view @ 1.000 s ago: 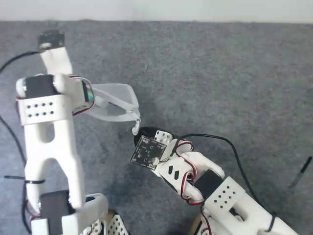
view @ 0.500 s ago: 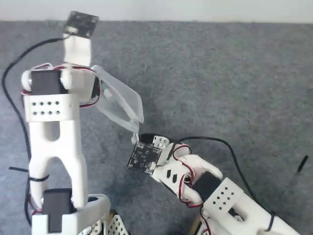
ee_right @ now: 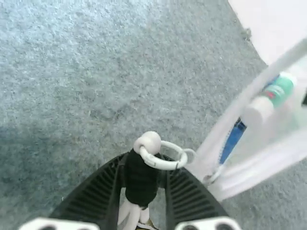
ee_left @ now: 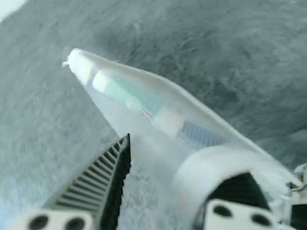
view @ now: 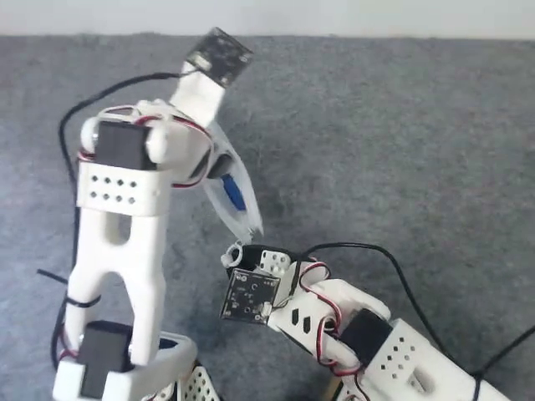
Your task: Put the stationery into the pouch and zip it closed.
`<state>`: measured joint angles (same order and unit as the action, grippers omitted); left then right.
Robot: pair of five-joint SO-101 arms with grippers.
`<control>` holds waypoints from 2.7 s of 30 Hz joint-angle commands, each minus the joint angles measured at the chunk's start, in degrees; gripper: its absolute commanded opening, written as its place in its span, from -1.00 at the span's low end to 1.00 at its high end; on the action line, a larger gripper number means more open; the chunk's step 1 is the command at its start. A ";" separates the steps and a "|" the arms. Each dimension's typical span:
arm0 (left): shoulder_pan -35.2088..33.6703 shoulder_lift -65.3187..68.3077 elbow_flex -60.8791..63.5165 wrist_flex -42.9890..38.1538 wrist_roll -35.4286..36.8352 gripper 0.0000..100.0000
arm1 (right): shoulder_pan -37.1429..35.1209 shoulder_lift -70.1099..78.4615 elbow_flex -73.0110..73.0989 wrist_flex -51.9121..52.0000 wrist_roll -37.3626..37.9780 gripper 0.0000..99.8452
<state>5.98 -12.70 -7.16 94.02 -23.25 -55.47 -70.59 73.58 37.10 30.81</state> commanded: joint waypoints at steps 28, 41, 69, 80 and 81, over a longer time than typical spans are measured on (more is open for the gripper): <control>11.52 -0.88 -12.26 6.51 1.85 -0.51 | 1.80 -2.42 -0.44 -0.22 1.32 -0.99; 1.85 -1.23 -11.56 6.68 1.41 -0.51 | 8.57 -2.42 -3.25 0.31 0.97 -0.99; 3.69 -39.03 30.81 -3.25 -3.08 -0.51 | 17.98 -20.70 -11.16 14.64 0.79 -0.99; 11.69 -54.07 36.09 -8.26 13.45 -0.51 | 18.07 -20.35 -13.27 16.66 0.88 -0.99; 13.10 -55.56 36.09 -8.62 15.12 -0.51 | 18.07 -20.18 -14.24 17.80 0.88 -0.99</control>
<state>16.62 -63.78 29.32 87.87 -13.49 -37.98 -89.76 65.58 53.19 30.99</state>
